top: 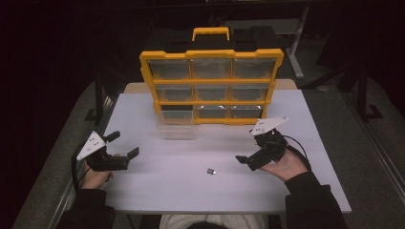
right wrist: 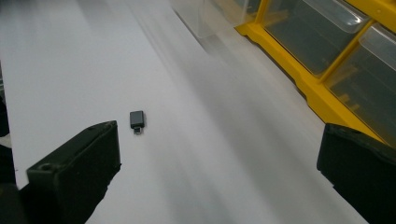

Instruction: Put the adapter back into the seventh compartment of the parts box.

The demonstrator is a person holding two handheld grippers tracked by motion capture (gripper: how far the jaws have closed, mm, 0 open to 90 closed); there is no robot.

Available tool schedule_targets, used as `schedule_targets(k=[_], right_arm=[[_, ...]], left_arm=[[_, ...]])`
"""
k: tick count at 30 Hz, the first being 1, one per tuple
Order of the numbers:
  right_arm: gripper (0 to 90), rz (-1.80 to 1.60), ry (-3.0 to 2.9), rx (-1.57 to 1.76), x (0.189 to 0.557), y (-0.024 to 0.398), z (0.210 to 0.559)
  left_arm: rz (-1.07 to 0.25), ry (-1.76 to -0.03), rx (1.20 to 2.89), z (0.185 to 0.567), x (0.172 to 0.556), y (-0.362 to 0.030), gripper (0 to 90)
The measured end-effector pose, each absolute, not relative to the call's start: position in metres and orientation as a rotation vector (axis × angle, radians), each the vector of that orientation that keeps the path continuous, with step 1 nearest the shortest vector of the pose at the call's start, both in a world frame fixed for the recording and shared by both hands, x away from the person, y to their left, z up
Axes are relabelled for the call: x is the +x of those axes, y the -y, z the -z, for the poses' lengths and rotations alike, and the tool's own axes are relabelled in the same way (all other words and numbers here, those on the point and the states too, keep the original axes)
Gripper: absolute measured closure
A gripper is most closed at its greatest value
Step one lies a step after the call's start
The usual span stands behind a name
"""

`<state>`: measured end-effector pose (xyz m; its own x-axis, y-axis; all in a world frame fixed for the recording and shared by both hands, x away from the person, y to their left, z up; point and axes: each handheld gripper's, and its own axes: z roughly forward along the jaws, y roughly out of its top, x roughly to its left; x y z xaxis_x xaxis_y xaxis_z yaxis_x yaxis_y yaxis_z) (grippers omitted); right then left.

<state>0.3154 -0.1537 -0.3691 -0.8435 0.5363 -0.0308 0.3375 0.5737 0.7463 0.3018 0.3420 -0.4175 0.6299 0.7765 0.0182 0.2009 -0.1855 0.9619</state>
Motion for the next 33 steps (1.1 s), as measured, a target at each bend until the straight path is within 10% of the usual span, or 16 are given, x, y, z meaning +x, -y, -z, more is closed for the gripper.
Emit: schedule_targets(k=[33], right_arm=[[0.0,-1.041,-2.695,0.623,0.32,0.117,0.384]], left_arm=[[-0.631,-0.804,1.727,0.418,0.302,-0.341,0.0]])
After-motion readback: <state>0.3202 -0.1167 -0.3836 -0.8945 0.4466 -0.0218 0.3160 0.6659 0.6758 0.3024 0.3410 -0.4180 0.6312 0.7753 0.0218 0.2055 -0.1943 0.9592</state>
